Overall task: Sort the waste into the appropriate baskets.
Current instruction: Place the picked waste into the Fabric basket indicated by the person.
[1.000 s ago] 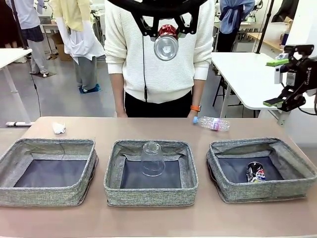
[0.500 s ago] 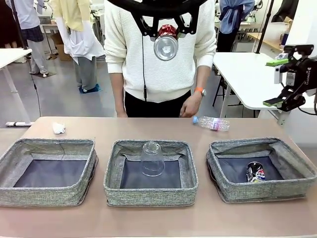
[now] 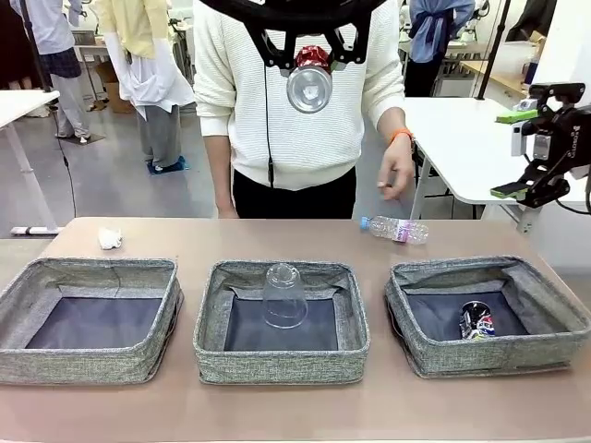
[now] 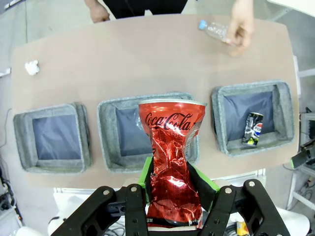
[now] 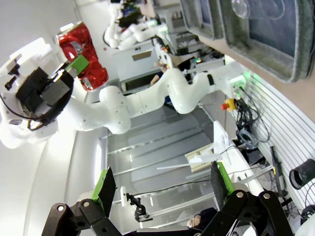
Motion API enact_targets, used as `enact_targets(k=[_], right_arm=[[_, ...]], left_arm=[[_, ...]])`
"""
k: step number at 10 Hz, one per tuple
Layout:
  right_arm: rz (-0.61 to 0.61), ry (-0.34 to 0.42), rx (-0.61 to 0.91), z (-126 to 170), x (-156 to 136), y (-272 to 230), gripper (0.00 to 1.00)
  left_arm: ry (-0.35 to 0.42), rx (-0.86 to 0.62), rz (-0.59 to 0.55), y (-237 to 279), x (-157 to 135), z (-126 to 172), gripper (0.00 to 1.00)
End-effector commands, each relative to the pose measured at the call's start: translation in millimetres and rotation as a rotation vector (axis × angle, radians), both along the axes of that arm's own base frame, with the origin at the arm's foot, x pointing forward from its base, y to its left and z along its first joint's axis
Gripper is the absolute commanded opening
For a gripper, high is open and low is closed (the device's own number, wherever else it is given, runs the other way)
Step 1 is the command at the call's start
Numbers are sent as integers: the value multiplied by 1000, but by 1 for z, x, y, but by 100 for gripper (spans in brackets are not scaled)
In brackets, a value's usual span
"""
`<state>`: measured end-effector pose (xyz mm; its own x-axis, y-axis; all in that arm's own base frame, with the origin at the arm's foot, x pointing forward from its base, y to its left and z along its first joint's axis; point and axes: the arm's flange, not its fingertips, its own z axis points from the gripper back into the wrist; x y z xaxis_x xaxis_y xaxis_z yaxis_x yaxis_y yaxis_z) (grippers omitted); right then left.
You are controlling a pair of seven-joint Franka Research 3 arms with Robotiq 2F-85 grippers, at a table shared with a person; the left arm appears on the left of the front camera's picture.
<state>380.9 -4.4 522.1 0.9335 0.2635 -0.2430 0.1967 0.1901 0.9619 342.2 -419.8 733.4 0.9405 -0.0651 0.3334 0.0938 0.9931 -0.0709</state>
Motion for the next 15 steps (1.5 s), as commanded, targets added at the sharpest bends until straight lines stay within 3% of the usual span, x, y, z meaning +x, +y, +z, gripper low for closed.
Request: enact_targets(k=[1,8,9,11,12,13,14,15], right_arm=[[-18,10,7,5,2,3,100],[0,0,0,0,0,0,100],[24,-11,-37,-5,-4,-24,100],[-184,-24,-80,6,-31,-134,100],[-286,-47,-40,17,-57,-187,100],[-348,-75,26,23,-85,-223,100],[-469,-114,45,20,-109,-245,100],[-308,-15,-38,15,-78,-194,100]], left_arm=[[-7,-4,4,2,-2,3,31],[0,0,0,0,0,0,31],[-22,32,-56,-9,-12,-23,31],[-33,-109,-201,-44,-42,-105,31],[-7,-185,-287,-73,-41,-144,31],[-36,-168,-289,-109,-24,-176,31],[19,-266,-280,-153,3,-208,31],[46,-270,-238,-192,27,-233,31]])
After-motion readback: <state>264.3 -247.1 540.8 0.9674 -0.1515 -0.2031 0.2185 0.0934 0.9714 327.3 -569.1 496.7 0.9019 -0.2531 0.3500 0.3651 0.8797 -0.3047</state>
